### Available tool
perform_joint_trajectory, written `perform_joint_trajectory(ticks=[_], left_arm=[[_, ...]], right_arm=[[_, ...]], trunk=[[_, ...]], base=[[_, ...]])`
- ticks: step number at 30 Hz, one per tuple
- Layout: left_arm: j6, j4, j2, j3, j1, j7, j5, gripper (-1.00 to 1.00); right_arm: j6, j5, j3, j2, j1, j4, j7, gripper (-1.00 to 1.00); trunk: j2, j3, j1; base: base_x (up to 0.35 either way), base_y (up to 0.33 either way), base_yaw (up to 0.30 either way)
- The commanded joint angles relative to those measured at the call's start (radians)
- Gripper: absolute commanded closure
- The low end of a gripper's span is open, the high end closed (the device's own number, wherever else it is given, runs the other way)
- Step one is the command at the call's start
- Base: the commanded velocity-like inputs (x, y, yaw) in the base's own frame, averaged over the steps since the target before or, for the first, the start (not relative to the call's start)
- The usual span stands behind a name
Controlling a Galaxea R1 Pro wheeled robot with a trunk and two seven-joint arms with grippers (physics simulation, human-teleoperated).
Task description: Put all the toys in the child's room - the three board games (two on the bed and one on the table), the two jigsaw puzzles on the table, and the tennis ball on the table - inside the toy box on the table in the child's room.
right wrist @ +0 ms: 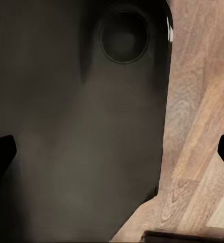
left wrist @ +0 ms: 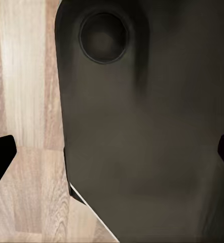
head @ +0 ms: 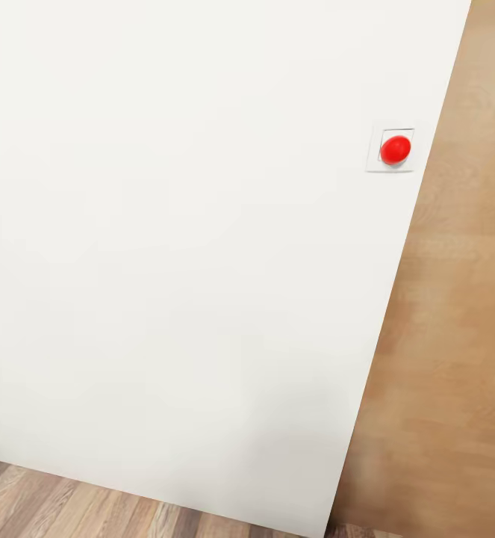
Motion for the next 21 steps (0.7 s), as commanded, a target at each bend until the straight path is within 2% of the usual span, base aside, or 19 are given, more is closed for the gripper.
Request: perform_joint_trajectory(ticks=[1, 4, 21], left_arm=[[0.000, 0.000, 0.000, 0.000, 0.000, 0.000, 0.000, -1.00], [0.000, -0.006, 0.012, -0.001, 0.012, -0.003, 0.004, -1.00], [0.000, -0.006, 0.012, -0.001, 0.012, -0.003, 0.004, -1.00]], right_arm=[[0.000, 0.000, 0.000, 0.000, 0.000, 0.000, 0.000, -1.00], [0.000, 0.001, -0.002, 0.010, -0.017, -0.012, 0.012, -1.00], [0.000, 0.001, -0.002, 0.010, -0.023, -0.012, 0.012, -1.00]], trunk=[[0.000, 0.000, 0.000], [0.000, 0.000, 0.000], [0.000, 0.000, 0.000]], base=[[0.000, 0.000, 0.000], [0.000, 0.000, 0.000], [0.000, 0.000, 0.000]])
